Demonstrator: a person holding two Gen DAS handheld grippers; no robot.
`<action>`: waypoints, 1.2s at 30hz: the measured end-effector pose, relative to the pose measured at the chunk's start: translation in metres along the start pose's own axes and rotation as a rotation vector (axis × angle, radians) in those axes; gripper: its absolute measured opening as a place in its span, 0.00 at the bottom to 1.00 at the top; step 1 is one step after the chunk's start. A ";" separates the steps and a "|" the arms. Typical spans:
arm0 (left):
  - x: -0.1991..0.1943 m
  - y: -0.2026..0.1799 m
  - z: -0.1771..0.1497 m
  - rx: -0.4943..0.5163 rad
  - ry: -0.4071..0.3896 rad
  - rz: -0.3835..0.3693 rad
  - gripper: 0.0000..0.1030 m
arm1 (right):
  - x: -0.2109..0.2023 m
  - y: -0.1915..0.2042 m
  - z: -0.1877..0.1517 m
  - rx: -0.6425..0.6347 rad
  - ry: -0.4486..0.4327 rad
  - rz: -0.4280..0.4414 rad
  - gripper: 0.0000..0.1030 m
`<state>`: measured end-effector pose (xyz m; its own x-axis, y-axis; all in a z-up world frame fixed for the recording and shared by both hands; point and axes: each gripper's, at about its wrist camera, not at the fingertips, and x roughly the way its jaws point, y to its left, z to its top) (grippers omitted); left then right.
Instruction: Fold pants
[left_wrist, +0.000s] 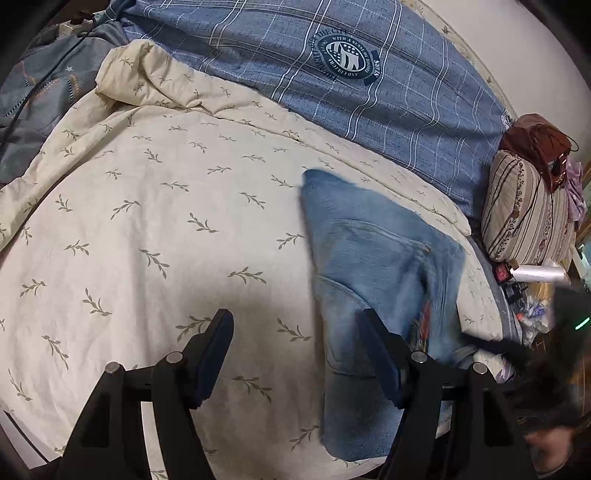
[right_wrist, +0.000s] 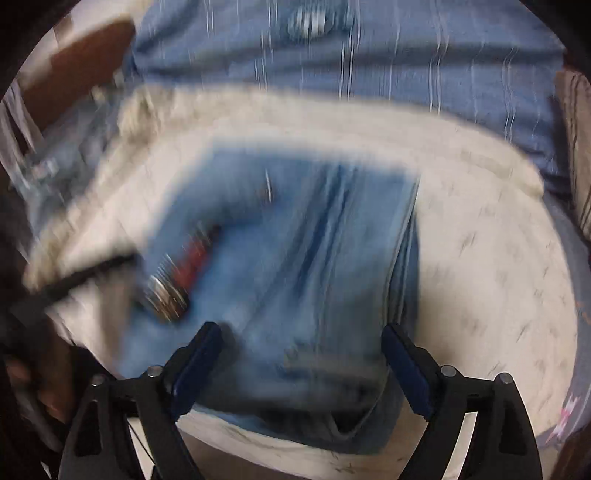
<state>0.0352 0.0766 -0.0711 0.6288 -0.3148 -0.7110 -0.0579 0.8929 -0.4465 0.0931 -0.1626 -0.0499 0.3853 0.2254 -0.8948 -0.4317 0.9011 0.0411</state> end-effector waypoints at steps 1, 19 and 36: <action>0.001 0.001 -0.001 0.000 0.001 0.004 0.70 | 0.011 -0.004 -0.005 0.022 0.010 0.025 0.90; 0.036 -0.027 0.011 -0.033 0.135 -0.107 0.71 | 0.019 -0.106 0.022 0.368 -0.006 0.336 0.89; -0.023 -0.082 0.038 0.221 -0.023 0.028 0.24 | -0.043 -0.060 0.045 0.177 -0.150 0.205 0.20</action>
<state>0.0551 0.0224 0.0027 0.6469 -0.2840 -0.7077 0.0940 0.9507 -0.2955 0.1386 -0.2094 0.0064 0.4270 0.4498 -0.7845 -0.3691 0.8787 0.3029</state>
